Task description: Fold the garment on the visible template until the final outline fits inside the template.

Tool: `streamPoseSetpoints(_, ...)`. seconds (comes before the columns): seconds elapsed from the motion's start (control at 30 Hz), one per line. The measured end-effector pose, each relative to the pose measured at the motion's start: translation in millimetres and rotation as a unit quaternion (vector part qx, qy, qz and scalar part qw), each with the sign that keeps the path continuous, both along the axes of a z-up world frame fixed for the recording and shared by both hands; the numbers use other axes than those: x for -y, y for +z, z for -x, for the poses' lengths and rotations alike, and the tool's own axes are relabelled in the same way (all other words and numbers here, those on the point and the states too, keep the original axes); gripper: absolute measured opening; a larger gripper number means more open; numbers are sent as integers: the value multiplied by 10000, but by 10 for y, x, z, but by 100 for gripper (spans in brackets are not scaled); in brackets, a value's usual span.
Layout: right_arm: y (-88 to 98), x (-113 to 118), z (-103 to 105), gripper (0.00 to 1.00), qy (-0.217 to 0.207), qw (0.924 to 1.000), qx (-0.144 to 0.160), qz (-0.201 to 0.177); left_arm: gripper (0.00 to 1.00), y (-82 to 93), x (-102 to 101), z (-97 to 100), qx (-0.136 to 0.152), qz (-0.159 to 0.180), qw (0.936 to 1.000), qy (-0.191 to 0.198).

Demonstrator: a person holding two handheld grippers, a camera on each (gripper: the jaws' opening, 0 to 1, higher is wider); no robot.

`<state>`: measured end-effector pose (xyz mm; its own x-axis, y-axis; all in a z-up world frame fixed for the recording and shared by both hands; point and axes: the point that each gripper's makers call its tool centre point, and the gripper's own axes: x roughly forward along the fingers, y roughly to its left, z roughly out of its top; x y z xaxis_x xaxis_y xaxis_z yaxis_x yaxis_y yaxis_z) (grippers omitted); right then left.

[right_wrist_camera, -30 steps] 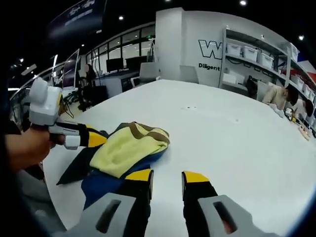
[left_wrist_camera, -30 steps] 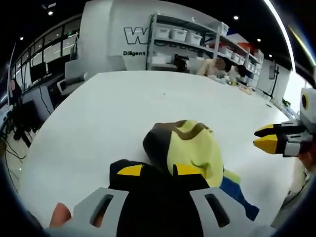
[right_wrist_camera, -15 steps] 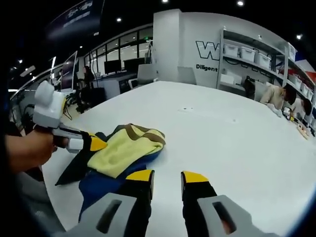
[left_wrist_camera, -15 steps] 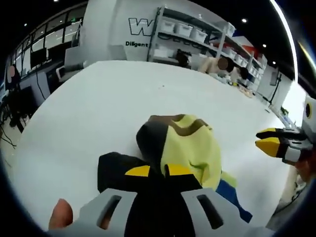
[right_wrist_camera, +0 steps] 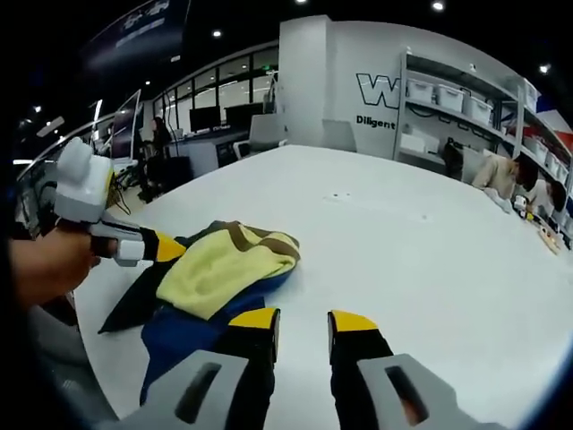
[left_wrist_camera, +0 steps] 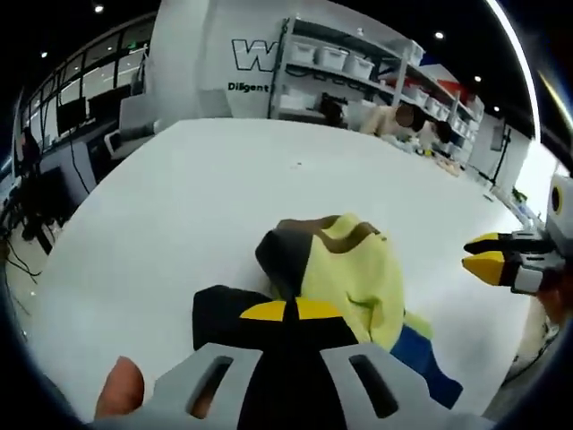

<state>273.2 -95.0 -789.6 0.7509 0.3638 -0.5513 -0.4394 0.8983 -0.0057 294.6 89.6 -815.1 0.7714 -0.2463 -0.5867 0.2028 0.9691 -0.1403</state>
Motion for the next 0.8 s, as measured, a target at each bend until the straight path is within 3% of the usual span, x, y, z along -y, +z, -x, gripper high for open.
streamPoseSetpoints(0.27,-9,6,4,18,8,10000,-8,18,0,269,-30,-43,310,-140,9994,-76)
streamPoseSetpoints(0.47,-2,48,-8,18,-41,10000,-8,3,0,449,98,13,531,-205,9978,-332)
streamPoseSetpoints(0.67,-9,66,-2,18,-53,10000,-18,23,0,619,333,284,720,-315,9931,-865)
streamPoseSetpoints(0.8,-11,65,2,18,-50,10000,-19,27,0,704,343,421,836,-342,9908,-1007)
